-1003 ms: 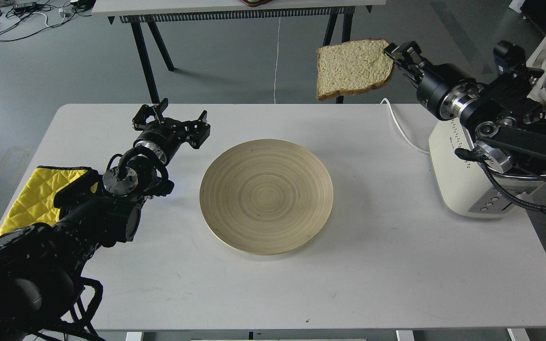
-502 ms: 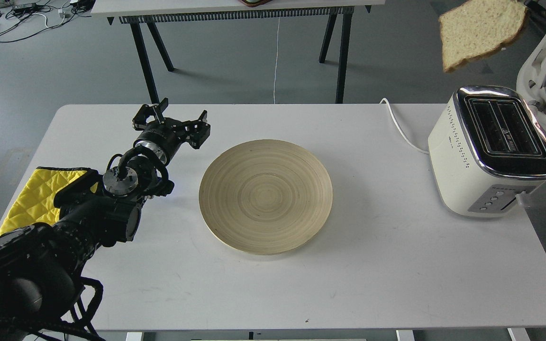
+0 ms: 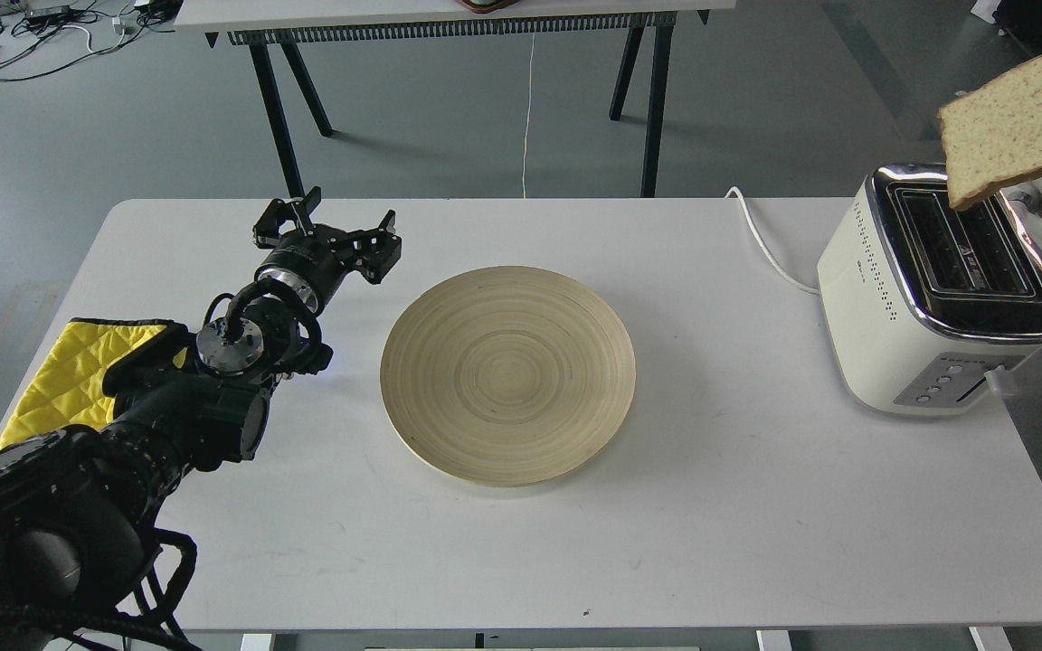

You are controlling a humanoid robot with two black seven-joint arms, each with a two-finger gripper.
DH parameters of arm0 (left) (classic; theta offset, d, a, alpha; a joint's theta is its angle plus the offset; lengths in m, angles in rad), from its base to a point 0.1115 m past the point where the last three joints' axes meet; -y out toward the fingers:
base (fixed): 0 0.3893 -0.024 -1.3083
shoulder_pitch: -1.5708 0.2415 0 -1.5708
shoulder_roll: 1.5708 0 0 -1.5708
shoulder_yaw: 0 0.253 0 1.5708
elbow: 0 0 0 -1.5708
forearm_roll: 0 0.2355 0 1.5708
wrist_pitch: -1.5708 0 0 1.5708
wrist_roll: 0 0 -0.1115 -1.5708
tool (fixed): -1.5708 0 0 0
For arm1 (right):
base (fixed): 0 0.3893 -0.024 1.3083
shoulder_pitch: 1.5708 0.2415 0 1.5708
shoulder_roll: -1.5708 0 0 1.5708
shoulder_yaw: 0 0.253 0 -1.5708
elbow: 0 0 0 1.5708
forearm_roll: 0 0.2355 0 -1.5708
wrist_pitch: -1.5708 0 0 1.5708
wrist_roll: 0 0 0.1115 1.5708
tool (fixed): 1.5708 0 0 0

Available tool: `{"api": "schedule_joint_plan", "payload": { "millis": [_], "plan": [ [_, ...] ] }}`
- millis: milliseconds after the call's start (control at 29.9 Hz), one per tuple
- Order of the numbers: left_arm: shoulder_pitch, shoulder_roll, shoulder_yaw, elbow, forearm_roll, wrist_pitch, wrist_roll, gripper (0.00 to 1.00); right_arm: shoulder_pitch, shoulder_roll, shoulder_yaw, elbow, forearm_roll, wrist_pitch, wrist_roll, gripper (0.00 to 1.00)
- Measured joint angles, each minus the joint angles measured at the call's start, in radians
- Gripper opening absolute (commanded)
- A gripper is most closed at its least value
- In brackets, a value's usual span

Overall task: Put bread in toaster with right arm
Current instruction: 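Carry the bread with the right gripper above the toaster slot, then lower the bread into the toaster slot and open the right gripper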

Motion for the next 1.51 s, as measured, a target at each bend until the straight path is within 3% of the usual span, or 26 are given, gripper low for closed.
{"api": "schedule_joint_plan", "payload": {
  "millis": [401, 1505],
  "plan": [
    [0.0, 0.0, 0.0, 0.001, 0.0, 0.0, 0.0, 1.0, 0.0, -0.001, -0.037, 0.072, 0.0, 0.0, -0.01, 0.0],
    [0.001, 0.0, 0.0, 0.0, 0.0, 0.0, 0.0, 1.0, -0.032, 0.004, -0.041, 0.085, -0.005, 0.0, -0.046, 0.0]
  ]
}}
